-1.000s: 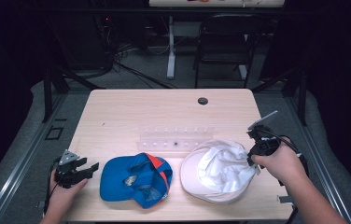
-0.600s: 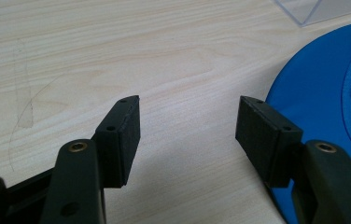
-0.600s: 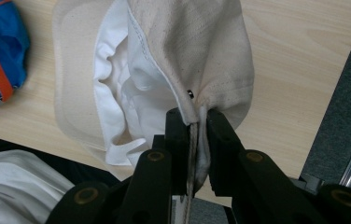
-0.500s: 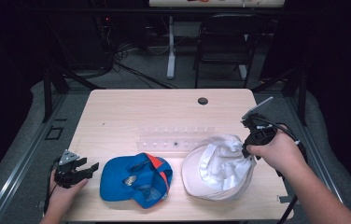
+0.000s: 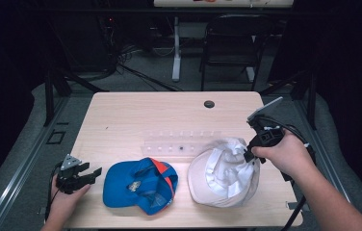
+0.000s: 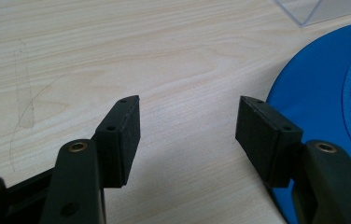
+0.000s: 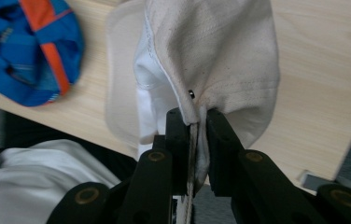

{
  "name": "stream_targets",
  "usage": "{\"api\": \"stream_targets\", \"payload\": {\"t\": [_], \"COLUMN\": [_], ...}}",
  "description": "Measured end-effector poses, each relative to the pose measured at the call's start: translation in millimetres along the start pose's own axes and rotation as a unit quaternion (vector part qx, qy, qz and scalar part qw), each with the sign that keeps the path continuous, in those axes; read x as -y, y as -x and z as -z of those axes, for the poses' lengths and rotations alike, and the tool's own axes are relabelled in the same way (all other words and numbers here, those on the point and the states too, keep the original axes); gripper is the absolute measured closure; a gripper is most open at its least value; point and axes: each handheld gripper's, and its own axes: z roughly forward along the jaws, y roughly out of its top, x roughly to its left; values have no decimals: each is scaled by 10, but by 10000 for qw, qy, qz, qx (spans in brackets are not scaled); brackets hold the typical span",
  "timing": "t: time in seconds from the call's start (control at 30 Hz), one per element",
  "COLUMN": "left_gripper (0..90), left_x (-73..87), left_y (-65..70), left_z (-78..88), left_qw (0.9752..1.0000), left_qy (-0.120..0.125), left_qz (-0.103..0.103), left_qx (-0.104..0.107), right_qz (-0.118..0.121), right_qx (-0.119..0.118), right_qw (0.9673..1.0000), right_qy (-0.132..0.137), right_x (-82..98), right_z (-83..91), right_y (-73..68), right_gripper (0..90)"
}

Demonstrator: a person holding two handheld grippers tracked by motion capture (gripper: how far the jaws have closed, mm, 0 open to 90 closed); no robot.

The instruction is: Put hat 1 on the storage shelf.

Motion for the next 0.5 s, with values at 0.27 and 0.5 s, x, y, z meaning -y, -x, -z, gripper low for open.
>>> {"api": "stream_targets", "payload": {"t": [0.27, 0.5], "left_gripper": [407, 406], "left_x": [1, 0], "left_y": [3, 1], "left_z": [-2, -1], "left_qw": [10000, 10000], "left_qy": [23, 22], "left_qz": [27, 6], "left_qx": [-13, -20], "right_qz": [-614, -1110], "right_qx": [-1367, -2510], "right_qw": [9887, 9616], "right_qy": [62, 66], "right_x": [46, 79], "right_z": [62, 38], "right_y": [76, 142], "right_gripper": [814, 816]}}
